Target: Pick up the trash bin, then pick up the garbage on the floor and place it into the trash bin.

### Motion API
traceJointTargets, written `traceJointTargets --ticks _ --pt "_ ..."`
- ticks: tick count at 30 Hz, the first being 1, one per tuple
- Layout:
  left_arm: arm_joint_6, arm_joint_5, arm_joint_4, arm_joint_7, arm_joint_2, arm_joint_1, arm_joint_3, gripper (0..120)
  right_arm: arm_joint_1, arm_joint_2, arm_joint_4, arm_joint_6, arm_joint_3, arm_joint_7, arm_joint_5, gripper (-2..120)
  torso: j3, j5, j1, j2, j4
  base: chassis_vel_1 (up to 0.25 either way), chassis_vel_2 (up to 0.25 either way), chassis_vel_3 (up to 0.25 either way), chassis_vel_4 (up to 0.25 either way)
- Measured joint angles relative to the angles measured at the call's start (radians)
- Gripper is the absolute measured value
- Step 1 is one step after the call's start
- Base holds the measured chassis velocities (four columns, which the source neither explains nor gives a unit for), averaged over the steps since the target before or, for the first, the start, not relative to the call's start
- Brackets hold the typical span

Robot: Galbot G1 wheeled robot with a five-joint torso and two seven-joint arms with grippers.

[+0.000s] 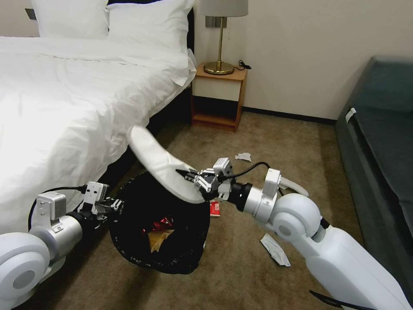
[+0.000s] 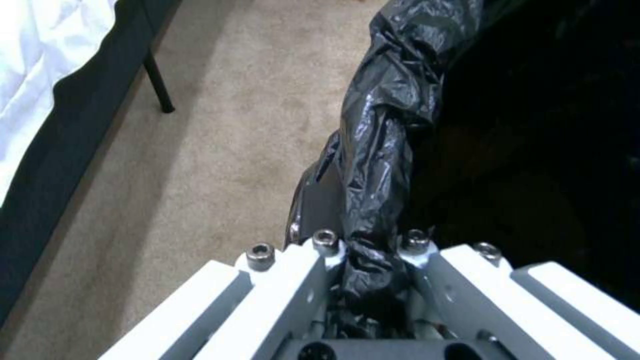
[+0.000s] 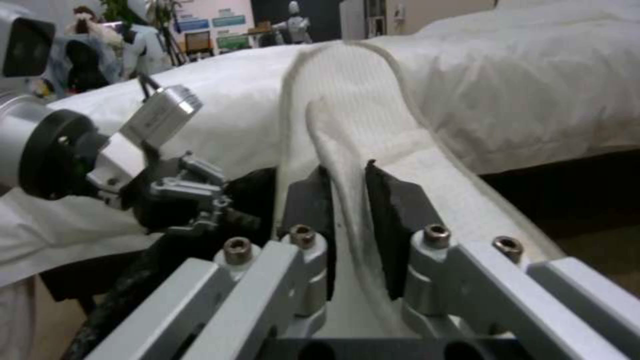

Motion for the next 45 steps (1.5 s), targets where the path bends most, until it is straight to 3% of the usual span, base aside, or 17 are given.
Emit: traceJointTargets --ticks 6,10,13,16,19,21,25,45 --pt "0.000 0.000 0.001 0.000 0.000 -0.004 0.000 1 0.012 0.014 -0.005 -0.009 -0.035 0.025 -0.014 33 0.000 0.0000 0.000 0.000 0.0000 0.000 0.000 0.000 0.000" --pt "0.000 0.000 0.000 0.001 -0.002 -0.004 -0.002 1 0.027 0.031 -0.022 -0.010 -0.057 0.037 -0.022 52 0.000 0.0000 0.000 0.000 0.0000 0.000 0.000 0.000 0.000" --pt "0.000 0.000 0.000 0.001 -0.002 -0.005 -0.002 1 0.030 0.036 -0.028 -0.010 -0.059 0.037 -0.026 57 0.000 0.0000 0.000 0.000 0.0000 0.000 0.000 0.000 0.000" --pt "0.000 0.000 -0.002 0.001 -0.002 -0.005 -0.003 1 0.036 0.053 -0.041 -0.010 -0.063 0.041 -0.031 76 0.000 0.0000 0.000 0.000 0.0000 0.000 0.000 0.000 0.000" --pt "0.000 0.000 -0.003 0.001 -0.002 -0.004 -0.007 1 0.034 0.054 -0.041 -0.010 -0.062 0.043 -0.031 81 0.000 0.0000 0.000 0.000 0.0001 0.000 0.000 0.000 0.000" --pt "0.000 -0.001 -0.005 0.001 -0.002 -0.004 -0.010 1 0.027 0.054 -0.034 -0.010 -0.057 0.045 -0.029 93 0.000 0.0000 0.000 0.000 0.0000 0.000 0.000 0.000 0.000" --pt "0.000 -0.002 -0.006 0.000 -0.002 -0.005 -0.010 1 0.018 0.054 -0.025 -0.010 -0.058 0.045 -0.028 99 0.000 0.0000 0.000 0.000 0.0000 0.000 0.000 0.000 0.000" --pt "0.000 -0.005 -0.007 -0.007 -0.004 -0.004 -0.015 1 -0.002 0.058 0.022 -0.022 -0.126 0.044 -0.019 100 0.000 0.0000 0.000 0.000 0.0001 0.000 0.000 0.000 0.000"
